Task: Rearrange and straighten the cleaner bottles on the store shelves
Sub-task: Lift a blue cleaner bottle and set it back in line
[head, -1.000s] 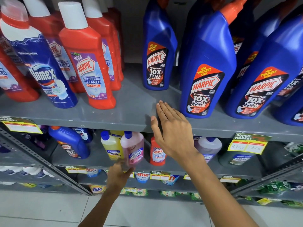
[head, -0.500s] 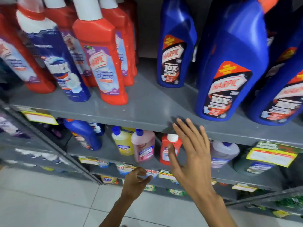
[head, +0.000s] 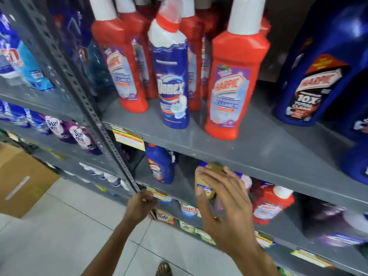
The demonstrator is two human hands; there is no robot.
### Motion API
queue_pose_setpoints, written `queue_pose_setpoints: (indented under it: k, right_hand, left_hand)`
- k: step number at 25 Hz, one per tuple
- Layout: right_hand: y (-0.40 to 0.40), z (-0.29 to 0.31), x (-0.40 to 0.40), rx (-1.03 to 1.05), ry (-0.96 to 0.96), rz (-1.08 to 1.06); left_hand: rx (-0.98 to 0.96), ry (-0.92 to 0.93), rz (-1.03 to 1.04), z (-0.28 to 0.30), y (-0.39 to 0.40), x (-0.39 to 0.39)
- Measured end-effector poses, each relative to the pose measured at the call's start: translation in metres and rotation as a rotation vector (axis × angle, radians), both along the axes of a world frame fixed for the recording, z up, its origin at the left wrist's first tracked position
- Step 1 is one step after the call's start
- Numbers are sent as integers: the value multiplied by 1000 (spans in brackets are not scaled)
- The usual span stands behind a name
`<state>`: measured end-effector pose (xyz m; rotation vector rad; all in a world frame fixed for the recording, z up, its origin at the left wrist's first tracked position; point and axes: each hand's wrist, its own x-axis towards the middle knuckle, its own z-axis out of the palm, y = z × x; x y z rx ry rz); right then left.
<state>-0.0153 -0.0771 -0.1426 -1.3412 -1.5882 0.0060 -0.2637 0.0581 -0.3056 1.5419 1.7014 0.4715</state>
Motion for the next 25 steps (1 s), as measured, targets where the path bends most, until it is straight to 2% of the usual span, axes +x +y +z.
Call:
queue_pose_setpoints:
  k: [3, 6, 9, 12, 15, 19, 25]
  right_hand:
    - [35, -59, -38, -295, 87, -5]
    - [74, -150, -67, -544, 58, -26]
    - [109, -217, -81, -703, 24, -129]
    - [135, -260, -86, -793, -57, -217]
    - [147, -284, -86, -828, -198, -264]
    - [149, -284, -94, -851, -287, -356]
    - [149, -286, -92, -860, -310, -325]
  left_hand:
    - [-19, -50, 4, -2, 53, -16]
    - [49, -38, -101, -5, 92, -18]
    - [-11, -179, -191, -17, 117, -14]
    - [-68, -281, -208, -28, 141, -14]
    - [-110, -391, -295, -34, 158, -14]
    - [-163, -347, -323, -33, 166, -10]
    - [-229, -312, -281, -31, 166, -5]
